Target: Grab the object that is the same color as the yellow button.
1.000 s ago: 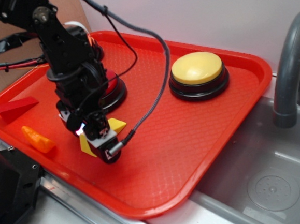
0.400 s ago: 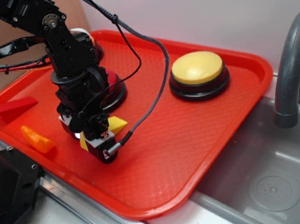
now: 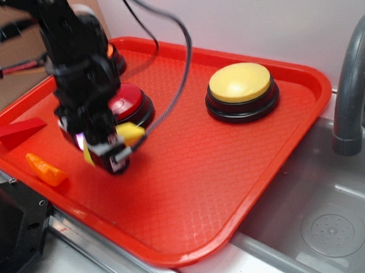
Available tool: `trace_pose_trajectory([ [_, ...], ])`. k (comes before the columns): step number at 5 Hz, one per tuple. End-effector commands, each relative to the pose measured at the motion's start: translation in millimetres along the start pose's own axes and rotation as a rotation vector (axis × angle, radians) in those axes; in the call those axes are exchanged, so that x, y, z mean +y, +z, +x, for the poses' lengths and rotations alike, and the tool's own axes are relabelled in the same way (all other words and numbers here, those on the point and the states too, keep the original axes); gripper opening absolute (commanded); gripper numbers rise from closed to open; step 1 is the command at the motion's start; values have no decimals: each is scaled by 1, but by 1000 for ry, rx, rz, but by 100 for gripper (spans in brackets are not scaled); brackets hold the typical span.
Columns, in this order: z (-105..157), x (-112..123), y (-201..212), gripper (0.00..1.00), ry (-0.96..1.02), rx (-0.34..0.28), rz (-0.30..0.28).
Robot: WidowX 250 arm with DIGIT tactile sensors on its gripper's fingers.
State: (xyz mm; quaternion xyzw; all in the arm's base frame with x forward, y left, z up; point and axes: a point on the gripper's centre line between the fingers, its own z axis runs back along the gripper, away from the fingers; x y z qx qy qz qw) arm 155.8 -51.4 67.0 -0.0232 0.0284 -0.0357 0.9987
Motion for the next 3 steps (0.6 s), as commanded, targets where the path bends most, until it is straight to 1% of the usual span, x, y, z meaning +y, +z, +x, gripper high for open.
trace_pose_trajectory([
  [1,6,-14,112,0,-72,-106,5],
  [2,-6,-9,161,0,-75,-131,1],
  [3,-17,-5,185,0,-73,-107,16],
])
